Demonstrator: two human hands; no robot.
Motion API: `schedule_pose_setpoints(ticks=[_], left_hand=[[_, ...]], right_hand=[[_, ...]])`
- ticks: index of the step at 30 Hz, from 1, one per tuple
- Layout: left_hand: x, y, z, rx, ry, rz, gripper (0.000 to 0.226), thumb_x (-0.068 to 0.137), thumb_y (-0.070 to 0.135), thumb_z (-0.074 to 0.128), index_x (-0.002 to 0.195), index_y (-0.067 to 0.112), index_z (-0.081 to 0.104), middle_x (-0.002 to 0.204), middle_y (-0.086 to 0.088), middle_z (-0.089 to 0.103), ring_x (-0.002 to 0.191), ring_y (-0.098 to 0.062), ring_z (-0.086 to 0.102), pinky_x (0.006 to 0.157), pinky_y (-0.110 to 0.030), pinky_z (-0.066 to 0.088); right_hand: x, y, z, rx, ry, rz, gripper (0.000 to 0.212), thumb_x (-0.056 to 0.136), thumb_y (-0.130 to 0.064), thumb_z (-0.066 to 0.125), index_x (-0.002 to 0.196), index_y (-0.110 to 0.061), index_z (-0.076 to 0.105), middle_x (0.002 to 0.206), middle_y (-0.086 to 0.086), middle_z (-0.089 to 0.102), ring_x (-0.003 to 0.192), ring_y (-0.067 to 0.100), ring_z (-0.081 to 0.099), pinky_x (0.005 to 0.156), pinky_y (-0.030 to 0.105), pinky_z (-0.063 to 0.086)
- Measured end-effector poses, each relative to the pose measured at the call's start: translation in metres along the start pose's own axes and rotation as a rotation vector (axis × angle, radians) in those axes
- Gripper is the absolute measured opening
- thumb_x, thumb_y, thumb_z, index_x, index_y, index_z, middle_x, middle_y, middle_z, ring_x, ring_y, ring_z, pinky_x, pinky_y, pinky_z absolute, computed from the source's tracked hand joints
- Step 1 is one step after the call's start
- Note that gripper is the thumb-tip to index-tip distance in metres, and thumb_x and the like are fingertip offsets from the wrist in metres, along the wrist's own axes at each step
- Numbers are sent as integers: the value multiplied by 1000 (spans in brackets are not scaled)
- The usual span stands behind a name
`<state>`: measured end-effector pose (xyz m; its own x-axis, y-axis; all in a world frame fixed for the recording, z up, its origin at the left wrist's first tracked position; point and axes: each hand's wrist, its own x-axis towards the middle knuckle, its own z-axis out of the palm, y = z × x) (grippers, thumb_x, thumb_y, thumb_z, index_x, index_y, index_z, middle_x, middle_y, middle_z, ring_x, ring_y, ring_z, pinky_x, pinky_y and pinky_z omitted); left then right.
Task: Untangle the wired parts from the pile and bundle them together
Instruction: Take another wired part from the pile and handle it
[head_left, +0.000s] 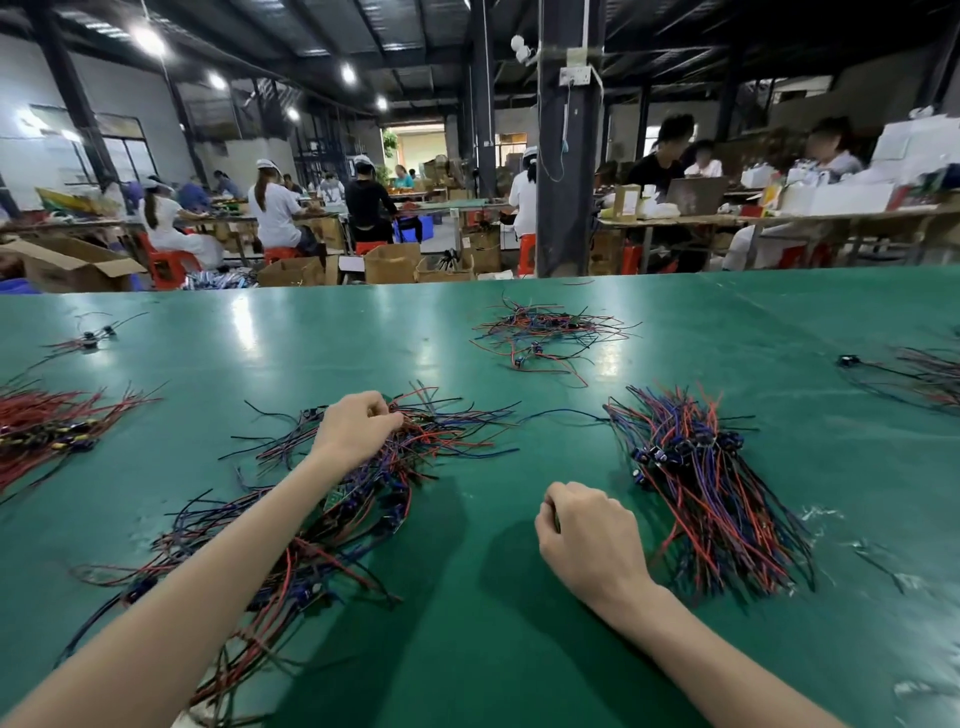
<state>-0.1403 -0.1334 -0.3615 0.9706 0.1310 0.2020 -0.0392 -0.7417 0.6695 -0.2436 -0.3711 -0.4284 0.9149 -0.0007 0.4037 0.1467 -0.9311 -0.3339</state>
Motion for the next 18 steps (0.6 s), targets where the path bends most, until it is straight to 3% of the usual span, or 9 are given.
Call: schedule_pose_setpoints(ticks=[4,9,13,15,18], left_hand=[[0,-11,-8,-24,19,34,34,85,15,66,59,13,45,55,1,43,57,-17,39,59,-29,31],[5,-19,-6,160,52,24,28,89,20,59,65,15,45,66,-1,51,67,-24,47,64,-32,38],[6,-22,6,285,-25,17,16,95,32,52,100,16,53,94,-6,60,86,-25,56,75,-35,48],[9,-22,16,370,-23,73,28,97,23,45,125,20,48,115,-12,54,106,-31,51,88,-41,46],[16,-18,28,565,43,149,53,90,5,45,139,24,40,132,-14,41,122,-32,35,98,-45,35]], right_hand=[[0,0,1,-34,-6,-14,22,93,-29,40,79,-17,51,85,-1,61,75,25,59,60,30,32],[1,0,0,-27,-11,-13,22,94,-29,40,82,-16,52,88,-1,61,79,27,59,61,31,32],[1,0,1,-38,-16,-24,23,94,-29,39,85,-15,54,89,-1,61,79,26,58,61,31,32],[1,0,2,-46,-18,-27,22,94,-29,39,86,-15,55,90,-1,61,79,26,58,61,30,32],[1,0,1,-47,-29,-38,21,94,-28,39,89,-15,55,91,-1,62,80,26,59,61,30,34]])
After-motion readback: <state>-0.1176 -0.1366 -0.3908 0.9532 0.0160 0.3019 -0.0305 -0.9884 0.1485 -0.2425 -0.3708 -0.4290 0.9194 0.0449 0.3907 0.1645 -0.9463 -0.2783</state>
